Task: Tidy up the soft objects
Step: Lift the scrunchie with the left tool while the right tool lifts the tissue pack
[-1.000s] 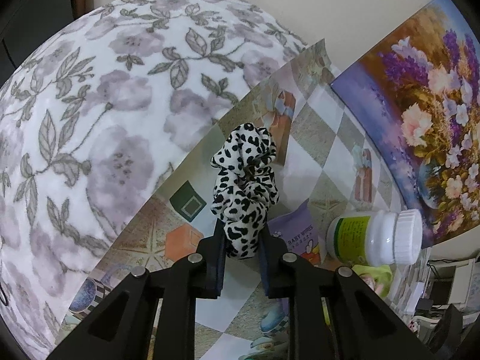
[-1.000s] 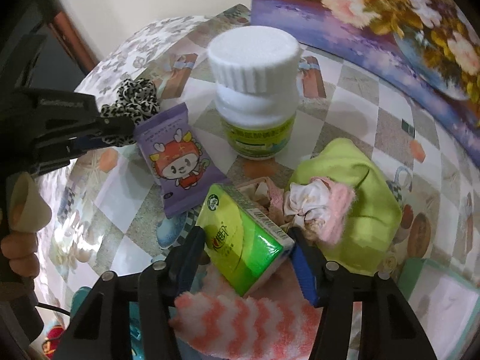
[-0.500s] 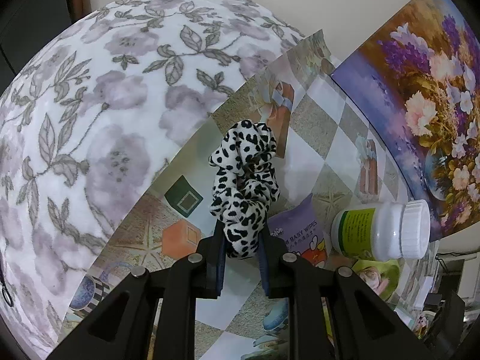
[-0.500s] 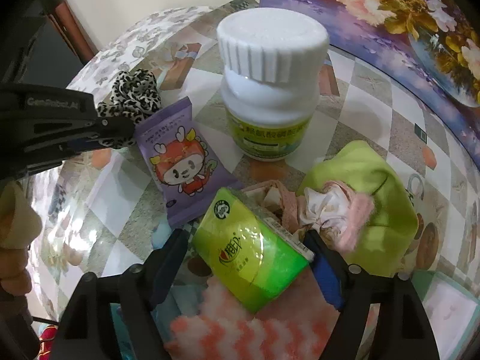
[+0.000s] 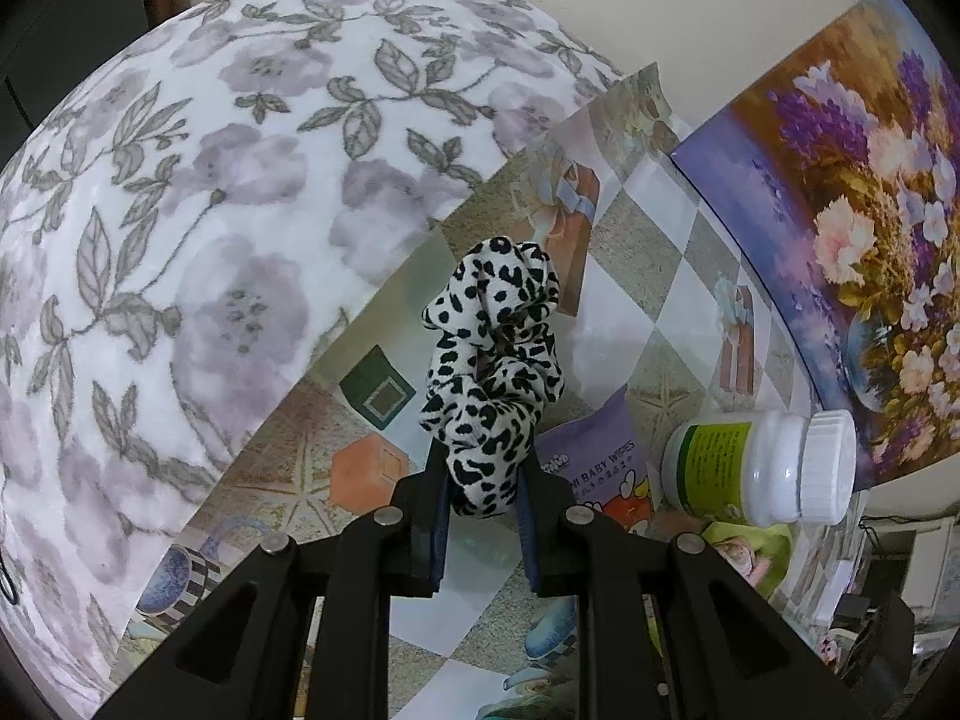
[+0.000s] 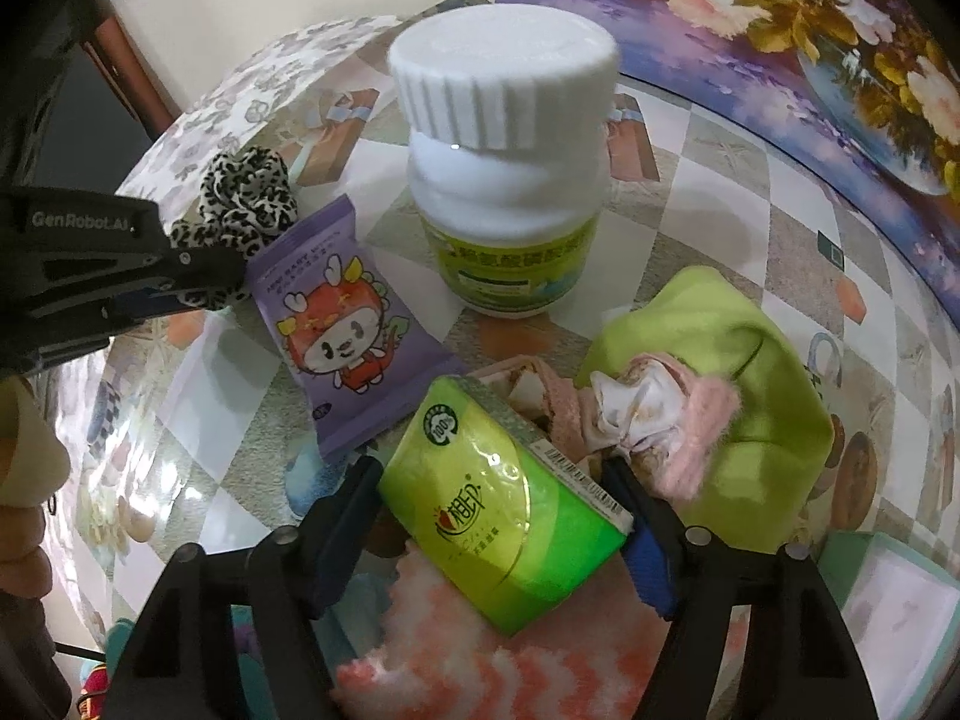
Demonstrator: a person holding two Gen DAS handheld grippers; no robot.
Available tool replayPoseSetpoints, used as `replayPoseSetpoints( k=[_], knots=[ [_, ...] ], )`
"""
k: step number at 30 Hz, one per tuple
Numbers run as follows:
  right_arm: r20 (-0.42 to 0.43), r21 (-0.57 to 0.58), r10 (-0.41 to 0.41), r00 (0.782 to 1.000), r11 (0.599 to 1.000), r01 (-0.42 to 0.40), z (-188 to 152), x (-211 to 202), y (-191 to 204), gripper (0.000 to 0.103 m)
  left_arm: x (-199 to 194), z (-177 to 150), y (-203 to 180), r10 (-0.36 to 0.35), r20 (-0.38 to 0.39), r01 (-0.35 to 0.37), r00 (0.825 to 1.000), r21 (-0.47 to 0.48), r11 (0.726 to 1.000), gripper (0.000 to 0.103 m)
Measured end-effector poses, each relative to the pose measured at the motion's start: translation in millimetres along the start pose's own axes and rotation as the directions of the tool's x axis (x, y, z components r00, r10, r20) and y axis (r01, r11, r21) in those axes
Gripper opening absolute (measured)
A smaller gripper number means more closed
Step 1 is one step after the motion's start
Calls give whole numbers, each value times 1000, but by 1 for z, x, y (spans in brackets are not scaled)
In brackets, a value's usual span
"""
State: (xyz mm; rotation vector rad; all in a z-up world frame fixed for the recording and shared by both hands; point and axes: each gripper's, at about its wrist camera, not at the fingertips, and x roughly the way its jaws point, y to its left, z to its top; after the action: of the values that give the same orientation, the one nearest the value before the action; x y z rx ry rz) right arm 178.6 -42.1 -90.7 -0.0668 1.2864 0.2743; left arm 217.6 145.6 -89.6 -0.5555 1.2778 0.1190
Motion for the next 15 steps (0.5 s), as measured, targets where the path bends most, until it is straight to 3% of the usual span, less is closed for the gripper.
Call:
replayPoseSetpoints(
  k=[5, 10, 15],
  knots=[
    [-2, 28, 6, 1000, 1000, -6, -2, -3, -11, 75, -3, 0, 6, -3, -1, 3, 1000, -22, 1000, 21],
    [-4, 32, 11, 1000, 999, -11, -3, -4, -14, 75, -11, 1, 11, -4, 3, 4, 1000, -29, 1000, 39],
    [-5, 30, 13, 1000, 999, -13, -5, -4, -14, 75, -20, 1, 15, -14, 37, 16, 999, -48, 999, 39]
  ],
)
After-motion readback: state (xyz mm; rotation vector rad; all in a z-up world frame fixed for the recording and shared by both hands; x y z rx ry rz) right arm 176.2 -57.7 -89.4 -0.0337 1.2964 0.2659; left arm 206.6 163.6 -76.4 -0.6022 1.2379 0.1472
